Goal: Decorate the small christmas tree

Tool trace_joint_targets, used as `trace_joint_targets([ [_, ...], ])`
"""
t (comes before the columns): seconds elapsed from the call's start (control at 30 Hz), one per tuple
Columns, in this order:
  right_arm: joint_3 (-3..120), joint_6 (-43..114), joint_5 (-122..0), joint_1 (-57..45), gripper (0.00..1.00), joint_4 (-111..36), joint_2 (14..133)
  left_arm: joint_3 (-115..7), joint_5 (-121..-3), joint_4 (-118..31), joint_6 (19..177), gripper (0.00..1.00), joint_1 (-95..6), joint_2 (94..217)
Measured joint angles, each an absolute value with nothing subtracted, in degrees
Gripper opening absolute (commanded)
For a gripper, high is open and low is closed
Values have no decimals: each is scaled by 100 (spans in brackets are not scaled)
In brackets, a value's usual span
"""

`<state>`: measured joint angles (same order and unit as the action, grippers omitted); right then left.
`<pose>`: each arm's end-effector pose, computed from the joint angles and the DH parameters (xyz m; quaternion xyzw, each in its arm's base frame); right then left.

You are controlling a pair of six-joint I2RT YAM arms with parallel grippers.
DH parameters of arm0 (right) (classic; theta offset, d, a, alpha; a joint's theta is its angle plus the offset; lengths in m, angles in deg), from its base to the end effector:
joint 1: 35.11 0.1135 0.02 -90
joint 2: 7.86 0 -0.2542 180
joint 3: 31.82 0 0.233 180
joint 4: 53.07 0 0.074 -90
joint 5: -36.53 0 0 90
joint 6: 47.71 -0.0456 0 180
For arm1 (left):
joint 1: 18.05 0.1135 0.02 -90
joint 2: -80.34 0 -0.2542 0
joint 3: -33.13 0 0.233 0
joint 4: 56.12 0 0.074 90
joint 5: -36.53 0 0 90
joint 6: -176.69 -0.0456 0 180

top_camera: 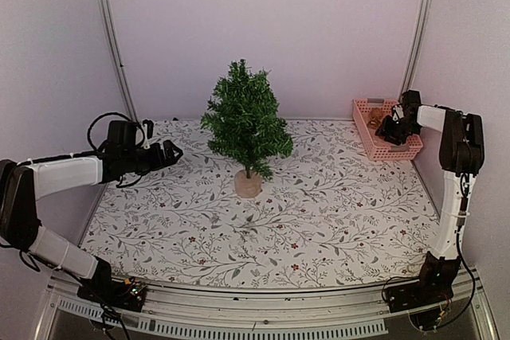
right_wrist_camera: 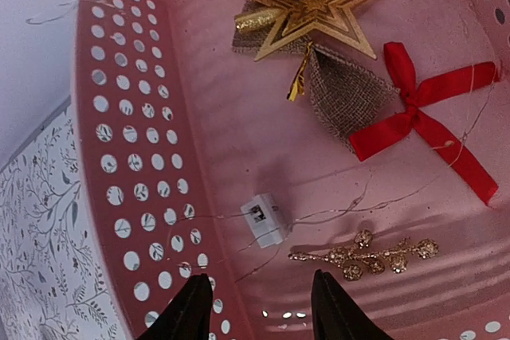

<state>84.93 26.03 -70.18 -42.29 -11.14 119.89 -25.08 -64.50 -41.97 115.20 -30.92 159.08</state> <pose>0.4732 -0.0464 0.1761 0.1453 0.9279 0.1622 0.3026 0.2771 -0.0723 0.2135 -0.0758 0.8795 -0.2429 0.4022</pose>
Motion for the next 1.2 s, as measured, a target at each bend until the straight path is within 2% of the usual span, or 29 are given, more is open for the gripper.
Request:
trace_joint_targets([
  [0.17,8399,2859,-6871,-4231,46,-813,11982,-2525,-6409,-4001,11468,99,-3092,15904],
  [0.33,7651,3078,-6895,-4231,46,-664,11595,-2517,-6341,-3957,11457,100,-3092,15834],
  [0.7,4705,3062,-7571,-4211,46,-614,9823,-2173,-6422,-4121,11531,99,-3092,15589],
  [0.9,3688,2888,-7831,-3966,46,-583,8848,-2156,-6503,-4143,11531,99,-3092,15589],
  [1.03,3610,2800,-7868,-3813,47,-360,8358,-2156,-6577,-4165,11531,99,-3092,15589],
  [1.2,4370,2846,-7582,-3818,47,-63,7890,-2156,-6691,-4180,11527,99,-3092,15589],
])
